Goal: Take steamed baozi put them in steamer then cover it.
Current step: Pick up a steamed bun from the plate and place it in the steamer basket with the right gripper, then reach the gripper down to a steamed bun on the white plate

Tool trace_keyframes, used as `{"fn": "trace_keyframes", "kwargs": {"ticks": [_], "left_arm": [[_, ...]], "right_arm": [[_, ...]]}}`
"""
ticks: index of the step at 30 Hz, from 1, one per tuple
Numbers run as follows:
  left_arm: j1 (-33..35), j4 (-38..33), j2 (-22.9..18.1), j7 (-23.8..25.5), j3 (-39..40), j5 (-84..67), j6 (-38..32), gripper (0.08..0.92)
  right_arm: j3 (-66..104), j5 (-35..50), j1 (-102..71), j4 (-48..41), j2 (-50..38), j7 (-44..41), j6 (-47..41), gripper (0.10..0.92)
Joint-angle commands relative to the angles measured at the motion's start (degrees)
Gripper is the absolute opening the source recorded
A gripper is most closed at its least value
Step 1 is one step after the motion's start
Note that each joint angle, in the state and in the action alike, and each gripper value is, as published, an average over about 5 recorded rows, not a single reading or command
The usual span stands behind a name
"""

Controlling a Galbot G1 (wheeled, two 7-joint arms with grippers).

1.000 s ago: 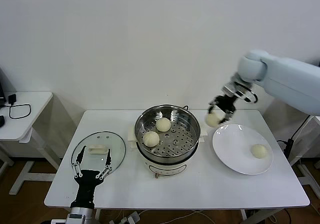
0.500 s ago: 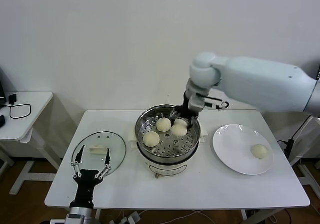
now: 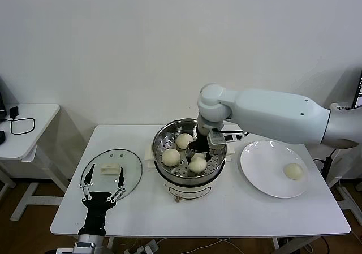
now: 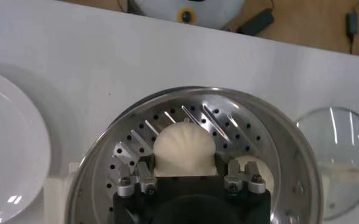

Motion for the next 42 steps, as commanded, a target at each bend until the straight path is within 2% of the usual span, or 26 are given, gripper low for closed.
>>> {"fn": "trace_keyframes", "kwargs": {"ticks": [1,5,13,19,23,26,31,34,39,42], "left_arm": [[0.03,-0.17,0.02,-0.15,0.12,-0.01,0.02,0.823],[0.03,-0.36,-0.02,-0.25,0.14,-0.1,0.07,0.823],[0.0,-0.56,0.02,-0.32,0.12,-0.39,0.23,0.823],[-0.06,-0.5,-0.04,-0.28,0.4,-0.37,0.33,0.823],[-0.17,-0.38,-0.03,-0.2,0.59,-0.22,0.34,0.823],[-0.18,-0.4,-0.03,-0.18,0.66,-0.13,0.33,0.823],[-0.15,-0.52,0.06,-0.17,0.65,-0.03,0.31,0.823],[-0.14,-0.66,0.15,-0.17,0.64,-0.02,0.32,0.823],[-0.19,-0.76,0.12,-0.17,0.75,-0.01,0.32,0.823],[-0.14,-0.88,0.13,-0.17,0.79,-0.02,0.33,0.823]], "right_arm": [[1.32,-6.07,-3.77,-0.18,0.88,0.44,2.81,0.686],[1.84,-7.43,-4.48,-1.03,1.23,1.26,2.84,0.705],[3.5,-8.57,-4.31,-0.92,0.98,3.27,2.04,0.818],[9.28,-4.99,-1.72,0.06,-1.86,1.54,0.8,0.823],[12.71,1.56,1.14,-2.85,-5.86,-1.67,-1.9,0.823],[13.42,8.03,3.47,-6.6,-9.82,-3.84,-6.64,0.823],[11.78,19.32,6.53,-17.07,-17.44,-10.74,-23.46,0.823],[10.1,22.14,6.56,-25.32,-20.19,-14.5,-31.38,0.823],[8.6,23.39,2.32,-39.62,-22.66,-15.76,-36.01,0.823],[8.54,23.49,-2.25,-43.38,-24.11,-14.81,-36.84,0.823]]}}
